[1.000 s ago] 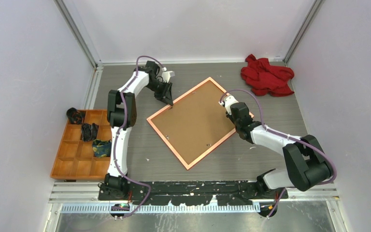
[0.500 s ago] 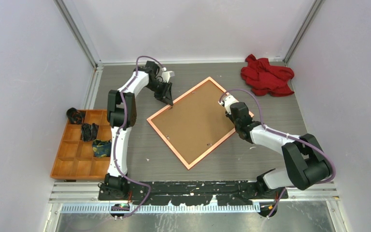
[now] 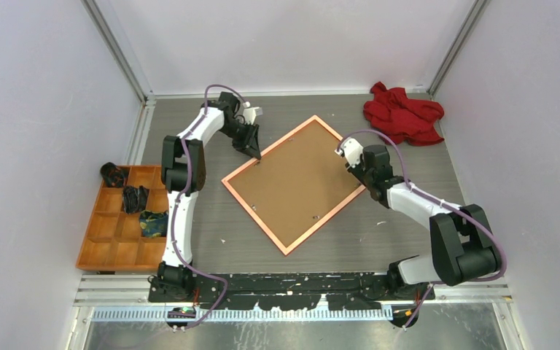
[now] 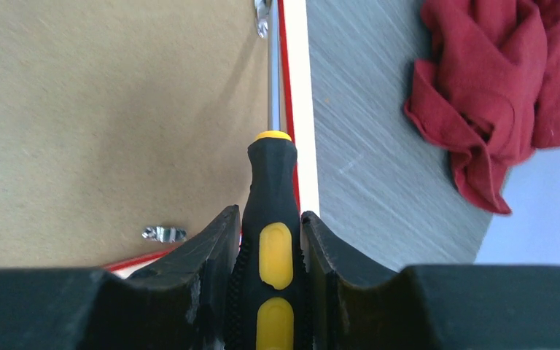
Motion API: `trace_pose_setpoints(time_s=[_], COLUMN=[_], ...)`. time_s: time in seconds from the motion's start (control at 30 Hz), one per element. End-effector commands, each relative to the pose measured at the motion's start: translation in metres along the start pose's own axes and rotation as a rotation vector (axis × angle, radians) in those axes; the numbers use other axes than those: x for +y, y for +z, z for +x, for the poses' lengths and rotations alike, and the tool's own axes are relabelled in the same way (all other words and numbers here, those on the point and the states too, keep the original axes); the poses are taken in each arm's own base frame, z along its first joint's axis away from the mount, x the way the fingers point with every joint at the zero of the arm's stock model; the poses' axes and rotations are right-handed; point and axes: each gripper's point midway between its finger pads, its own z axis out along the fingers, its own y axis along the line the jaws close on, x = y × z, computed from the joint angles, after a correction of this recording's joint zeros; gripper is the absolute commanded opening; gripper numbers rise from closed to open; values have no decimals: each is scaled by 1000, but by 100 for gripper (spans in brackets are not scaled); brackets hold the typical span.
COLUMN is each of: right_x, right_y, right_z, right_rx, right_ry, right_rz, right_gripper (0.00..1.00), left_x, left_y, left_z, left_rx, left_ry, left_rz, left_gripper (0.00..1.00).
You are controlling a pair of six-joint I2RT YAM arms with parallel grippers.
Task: Take the photo out of the frame
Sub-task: Release the photo frame item from the photo frame.
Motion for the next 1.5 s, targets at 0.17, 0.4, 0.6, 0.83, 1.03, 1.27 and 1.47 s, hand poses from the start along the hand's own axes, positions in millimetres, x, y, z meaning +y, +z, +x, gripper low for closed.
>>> trace_pose_setpoints(time_s=[0.17,0.4,0.6,0.83,1.03,1.27,1.47], right_x=[12,-12,-19,-32,-60,-73,-78], right_y=[-1,-16,-21,-20,-12,-5,-5], right_z=[-43,-52,-49,-40,-24,-10,-3], right_rx=[-205,-268,-286,-275,-218,-168,-152], right_ry=[-2,69,107,185,292,338,361], right_rz=[-106,17,41,74,175,220,233], right_gripper=[1,1,1,1,1,1,1], left_x=[27,28,27,27,27,26,26], left_y=[10,10,9,8,7,7,7], left_z=[13,13,13,13,12,12,12], left_rx=[37,37,35,28,23,17,17], left_ry=[-42,-41,-40,-35,-30,-26,-25], left_rz=[-50,-53,-51,-52,-57,-57,-57], left_gripper=[8,8,9,16,26,38,48])
